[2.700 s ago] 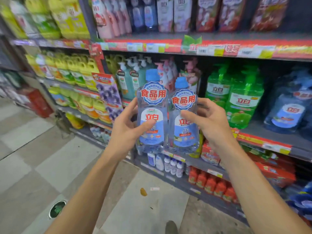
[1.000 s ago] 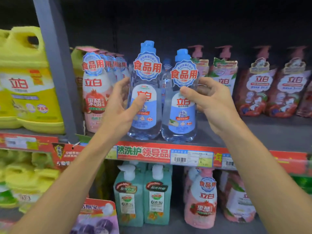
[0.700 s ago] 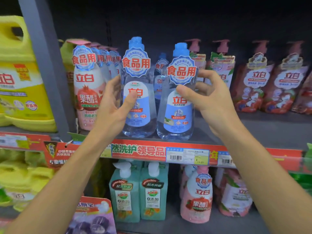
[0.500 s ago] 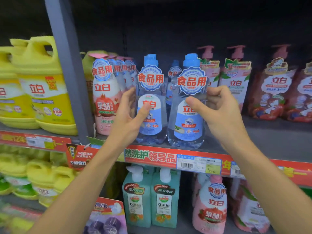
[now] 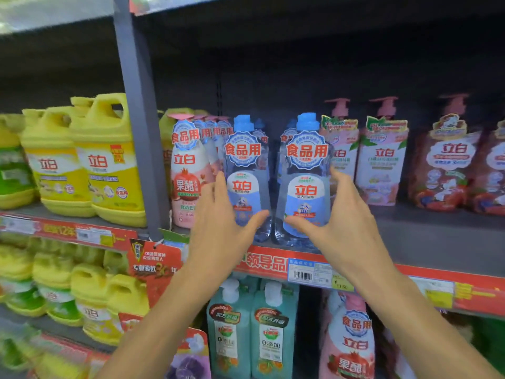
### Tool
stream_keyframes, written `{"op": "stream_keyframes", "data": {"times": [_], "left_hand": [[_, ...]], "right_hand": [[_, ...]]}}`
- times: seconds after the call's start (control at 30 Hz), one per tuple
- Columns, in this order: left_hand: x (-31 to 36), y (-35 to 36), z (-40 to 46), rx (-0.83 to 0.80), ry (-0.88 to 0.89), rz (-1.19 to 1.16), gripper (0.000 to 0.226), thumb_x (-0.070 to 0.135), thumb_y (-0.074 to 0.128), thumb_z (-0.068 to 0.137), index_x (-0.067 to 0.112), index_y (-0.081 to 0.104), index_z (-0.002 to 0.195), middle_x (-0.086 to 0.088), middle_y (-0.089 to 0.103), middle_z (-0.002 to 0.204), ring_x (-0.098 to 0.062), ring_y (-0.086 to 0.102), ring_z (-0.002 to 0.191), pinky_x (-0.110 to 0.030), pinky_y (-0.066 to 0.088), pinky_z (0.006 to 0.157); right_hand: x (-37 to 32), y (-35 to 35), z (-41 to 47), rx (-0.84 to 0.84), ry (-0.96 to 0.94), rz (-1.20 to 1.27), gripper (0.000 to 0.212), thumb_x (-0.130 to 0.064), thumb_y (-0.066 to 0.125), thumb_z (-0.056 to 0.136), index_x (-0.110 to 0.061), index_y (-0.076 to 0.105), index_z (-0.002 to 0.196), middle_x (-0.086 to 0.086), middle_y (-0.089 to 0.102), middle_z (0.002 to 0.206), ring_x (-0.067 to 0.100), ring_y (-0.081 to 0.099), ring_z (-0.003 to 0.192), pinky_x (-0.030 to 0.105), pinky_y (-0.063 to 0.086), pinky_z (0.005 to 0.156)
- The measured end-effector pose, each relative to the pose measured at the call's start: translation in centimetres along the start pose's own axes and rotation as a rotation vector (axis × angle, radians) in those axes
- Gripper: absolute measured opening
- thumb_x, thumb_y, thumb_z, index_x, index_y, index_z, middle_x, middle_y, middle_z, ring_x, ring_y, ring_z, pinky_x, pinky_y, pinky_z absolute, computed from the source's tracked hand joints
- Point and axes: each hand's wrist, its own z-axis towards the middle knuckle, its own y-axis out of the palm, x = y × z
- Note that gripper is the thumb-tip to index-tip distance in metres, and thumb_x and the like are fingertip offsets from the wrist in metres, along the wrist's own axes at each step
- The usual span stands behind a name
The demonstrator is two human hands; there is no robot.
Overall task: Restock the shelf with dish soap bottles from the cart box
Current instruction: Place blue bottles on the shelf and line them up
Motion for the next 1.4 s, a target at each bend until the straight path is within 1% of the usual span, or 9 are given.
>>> {"op": "stream_keyframes", "data": {"times": [0.13,0.27,0.4,0.5,0.7,0.9,1.1,1.27,1.4], "left_hand": [[0.4,0.6,0.1,-0.006,-0.038,0.074,0.100,0.046,0.076,0.079,0.011,0.019,0.153,-0.007,0.038,0.142,-0.026,0.040,0.128,-0.039,0.041,0.098],[0.9,0.8,1.2,-0.061,-0.055,0.066,0.097,0.043,0.075,0.082,0.013,0.017,0.153,-0.007,0.037,0.143,-0.030,0.047,0.125,-0.042,0.045,0.093],[0.4,2.1,3.7,-0.127,-0.088,0.046,0.092,0.037,0.077,0.082,0.006,0.022,0.149,-0.009,0.037,0.139,-0.033,0.049,0.122,-0.042,0.045,0.091],[0.0,3.2,5.4,-0.161,-0.135,0.040,0.087,0.033,0.078,0.082,0.004,0.025,0.145,-0.012,0.037,0.141,-0.034,0.048,0.124,-0.043,0.044,0.095],[-0.3,5.5,8.0,-0.146,-0.190,0.039,0.075,0.030,0.082,0.076,0.002,0.039,0.131,-0.016,0.045,0.134,-0.037,0.050,0.121,-0.042,0.041,0.095],[-1.2,7.5,9.8,-0.129,-0.215,0.003,0.083,0.029,0.083,0.075,0.004,0.035,0.137,-0.020,0.047,0.137,-0.042,0.050,0.124,-0.047,0.043,0.102],[-1.2,8.5,11.2,-0.170,-0.240,0.069,0.090,0.021,0.076,0.084,0.002,0.016,0.149,-0.025,0.048,0.137,-0.045,0.050,0.124,-0.047,0.042,0.099],[-1.2,9.3,12.4,-0.190,-0.318,0.106,0.090,0.018,0.072,0.086,0.004,0.011,0.151,-0.023,0.043,0.142,-0.042,0.049,0.126,-0.046,0.044,0.098],[-1.4,9.9,12.9,-0.195,-0.317,0.134,0.093,0.018,0.069,0.088,0.000,0.005,0.152,-0.021,0.039,0.147,-0.040,0.046,0.131,-0.046,0.042,0.101]], "right_hand": [[0.7,-0.2,0.1,-0.035,0.000,-0.001,0.085,-0.038,0.088,0.072,-0.026,0.035,0.138,-0.009,0.059,0.123,0.010,0.057,0.110,0.014,0.035,0.068],[0.8,-0.7,0.9,-0.071,0.029,0.023,0.074,-0.035,0.089,0.072,-0.033,0.033,0.122,-0.010,0.058,0.116,0.006,0.051,0.099,0.019,0.038,0.071],[0.9,-0.7,1.5,-0.062,0.042,0.032,0.072,-0.033,0.088,0.073,-0.037,0.029,0.115,-0.012,0.057,0.110,0.007,0.053,0.095,0.011,0.039,0.061],[1.1,-0.4,1.6,-0.059,0.046,0.043,0.073,-0.036,0.089,0.072,-0.036,0.030,0.115,-0.011,0.059,0.109,0.010,0.056,0.096,0.014,0.039,0.063],[1.7,-0.4,1.9,-0.063,0.033,0.058,0.074,-0.037,0.091,0.068,-0.034,0.033,0.115,-0.021,0.059,0.096,0.018,0.063,0.099,0.038,0.051,0.080],[2.1,-0.3,1.9,-0.062,0.022,0.073,0.073,-0.035,0.090,0.070,-0.034,0.034,0.117,-0.027,0.055,0.092,0.010,0.061,0.092,0.029,0.045,0.074],[2.5,-0.3,1.9,-0.077,0.027,0.079,0.072,-0.036,0.089,0.070,-0.034,0.035,0.117,-0.027,0.054,0.092,-0.008,0.055,0.084,0.016,0.042,0.067],[2.5,-0.4,2.0,-0.093,0.026,0.082,0.071,-0.036,0.089,0.071,-0.035,0.034,0.116,-0.027,0.054,0.093,-0.006,0.056,0.088,0.015,0.041,0.067],[2.6,-0.4,2.3,-0.117,0.030,0.055,0.071,-0.036,0.089,0.072,-0.035,0.033,0.116,-0.024,0.056,0.095,0.009,0.061,0.094,0.027,0.046,0.073]]}}
